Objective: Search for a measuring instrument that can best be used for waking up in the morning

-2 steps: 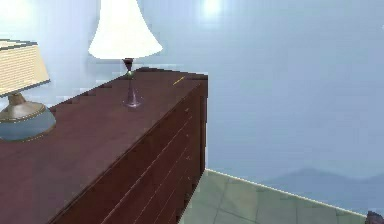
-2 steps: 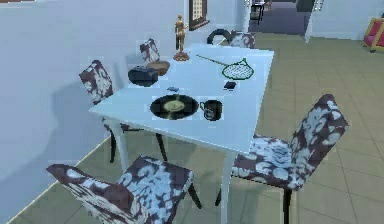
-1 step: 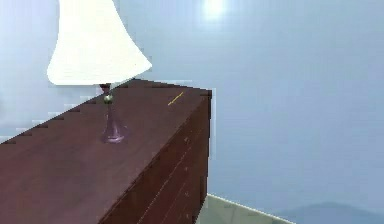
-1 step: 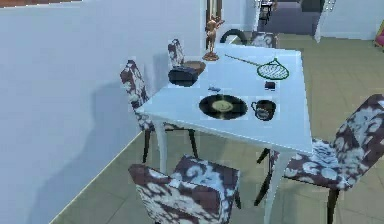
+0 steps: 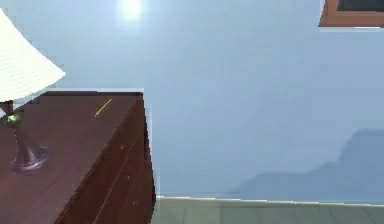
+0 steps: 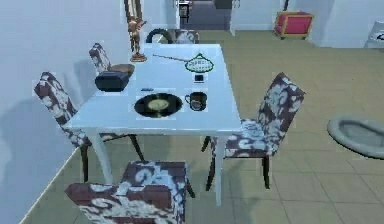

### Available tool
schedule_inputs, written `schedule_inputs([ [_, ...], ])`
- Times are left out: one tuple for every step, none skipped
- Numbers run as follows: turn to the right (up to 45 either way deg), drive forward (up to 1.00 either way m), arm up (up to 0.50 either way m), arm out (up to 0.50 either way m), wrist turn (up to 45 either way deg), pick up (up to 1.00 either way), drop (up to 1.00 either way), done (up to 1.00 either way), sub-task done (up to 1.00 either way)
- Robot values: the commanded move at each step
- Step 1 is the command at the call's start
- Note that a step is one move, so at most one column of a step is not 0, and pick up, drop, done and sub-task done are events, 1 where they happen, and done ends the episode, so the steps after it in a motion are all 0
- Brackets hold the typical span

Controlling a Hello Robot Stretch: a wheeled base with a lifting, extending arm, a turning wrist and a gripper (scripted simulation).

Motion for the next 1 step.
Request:
schedule_inputs([
  [0.0,0.45,0.00,0.00,0.0,0.00,0.00,0.00,0.00],
])
